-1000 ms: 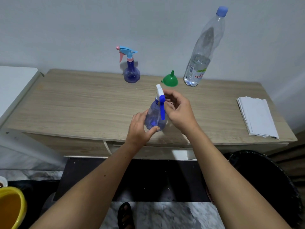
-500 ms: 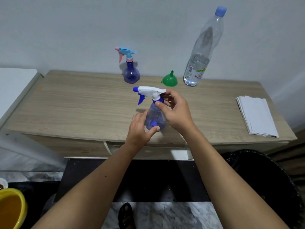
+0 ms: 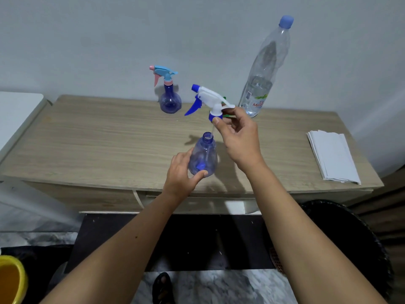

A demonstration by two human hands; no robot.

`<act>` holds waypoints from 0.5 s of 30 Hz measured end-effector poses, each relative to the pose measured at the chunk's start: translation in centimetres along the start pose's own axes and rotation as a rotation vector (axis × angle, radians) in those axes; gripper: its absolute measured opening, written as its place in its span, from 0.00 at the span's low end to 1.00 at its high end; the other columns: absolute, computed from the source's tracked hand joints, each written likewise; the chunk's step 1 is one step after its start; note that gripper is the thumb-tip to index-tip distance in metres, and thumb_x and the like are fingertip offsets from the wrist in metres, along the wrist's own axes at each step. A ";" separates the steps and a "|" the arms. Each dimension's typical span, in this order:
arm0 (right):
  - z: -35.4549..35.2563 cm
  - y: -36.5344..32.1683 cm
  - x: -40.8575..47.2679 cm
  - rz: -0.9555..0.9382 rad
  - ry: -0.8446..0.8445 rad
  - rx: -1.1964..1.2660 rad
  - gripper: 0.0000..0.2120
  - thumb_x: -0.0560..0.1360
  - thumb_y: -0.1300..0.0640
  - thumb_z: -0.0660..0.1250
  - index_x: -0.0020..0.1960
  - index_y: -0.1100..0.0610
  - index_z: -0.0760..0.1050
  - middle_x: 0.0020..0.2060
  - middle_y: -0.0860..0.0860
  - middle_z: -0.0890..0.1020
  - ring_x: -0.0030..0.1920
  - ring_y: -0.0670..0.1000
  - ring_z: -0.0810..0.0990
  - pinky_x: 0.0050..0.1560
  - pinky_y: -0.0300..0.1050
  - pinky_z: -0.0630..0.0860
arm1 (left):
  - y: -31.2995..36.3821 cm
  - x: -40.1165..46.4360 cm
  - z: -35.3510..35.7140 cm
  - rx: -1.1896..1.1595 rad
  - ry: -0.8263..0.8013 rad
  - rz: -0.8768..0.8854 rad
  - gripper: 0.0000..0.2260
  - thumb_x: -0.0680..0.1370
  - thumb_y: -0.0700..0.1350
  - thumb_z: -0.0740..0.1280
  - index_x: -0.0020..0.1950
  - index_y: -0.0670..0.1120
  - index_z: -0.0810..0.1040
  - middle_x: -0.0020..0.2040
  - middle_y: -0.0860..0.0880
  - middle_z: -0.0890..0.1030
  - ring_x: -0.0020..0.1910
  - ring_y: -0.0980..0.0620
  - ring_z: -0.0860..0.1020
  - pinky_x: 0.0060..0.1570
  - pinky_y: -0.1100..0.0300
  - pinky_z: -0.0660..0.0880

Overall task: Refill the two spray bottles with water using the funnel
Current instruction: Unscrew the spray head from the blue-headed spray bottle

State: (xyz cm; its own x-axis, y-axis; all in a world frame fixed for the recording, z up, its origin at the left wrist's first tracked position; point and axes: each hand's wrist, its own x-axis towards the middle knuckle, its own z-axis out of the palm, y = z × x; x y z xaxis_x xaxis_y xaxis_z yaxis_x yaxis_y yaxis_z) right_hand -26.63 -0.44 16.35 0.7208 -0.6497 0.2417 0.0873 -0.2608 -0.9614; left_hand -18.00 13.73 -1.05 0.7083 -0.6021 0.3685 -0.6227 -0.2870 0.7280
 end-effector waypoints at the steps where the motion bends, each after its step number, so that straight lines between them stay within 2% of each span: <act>1: -0.3 -0.6 0.4 -0.005 0.015 0.025 0.09 0.79 0.67 0.72 0.58 0.59 0.78 0.49 0.58 0.85 0.45 0.47 0.84 0.52 0.37 0.80 | -0.1 0.1 0.0 -0.003 -0.009 -0.010 0.35 0.72 0.58 0.75 0.73 0.40 0.75 0.55 0.47 0.78 0.54 0.50 0.74 0.59 0.74 0.63; 4: -1.2 -2.5 1.4 -0.029 0.066 0.089 0.07 0.81 0.67 0.70 0.56 0.59 0.76 0.44 0.56 0.84 0.43 0.46 0.86 0.54 0.42 0.83 | -0.1 0.1 -0.1 -0.006 -0.031 -0.038 0.35 0.72 0.59 0.74 0.74 0.43 0.75 0.55 0.50 0.77 0.55 0.52 0.73 0.59 0.76 0.62; 9: -3.3 -4.3 2.4 -0.059 0.130 0.139 0.06 0.81 0.65 0.70 0.56 0.58 0.76 0.49 0.54 0.82 0.44 0.50 0.87 0.50 0.44 0.83 | 0.1 0.2 -0.2 0.000 -0.054 -0.062 0.35 0.72 0.62 0.72 0.74 0.43 0.75 0.56 0.48 0.78 0.56 0.52 0.73 0.58 0.74 0.63; 15: -6.0 -3.8 2.4 -0.009 0.233 0.194 0.12 0.81 0.65 0.70 0.63 0.69 0.75 0.44 0.47 0.84 0.40 0.47 0.84 0.49 0.42 0.82 | 0.7 0.0 -0.4 -0.004 -0.062 -0.099 0.34 0.71 0.58 0.75 0.73 0.42 0.76 0.56 0.48 0.77 0.56 0.55 0.71 0.57 0.78 0.62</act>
State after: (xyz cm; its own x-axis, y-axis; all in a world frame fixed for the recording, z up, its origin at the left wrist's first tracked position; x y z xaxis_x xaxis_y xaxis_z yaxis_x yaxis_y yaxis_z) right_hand -29.34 -5.33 21.36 0.5444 -0.8000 0.2522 0.2391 -0.1402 -0.9608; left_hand -18.31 13.76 -0.28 0.7441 -0.6162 0.2581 -0.5491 -0.3441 0.7616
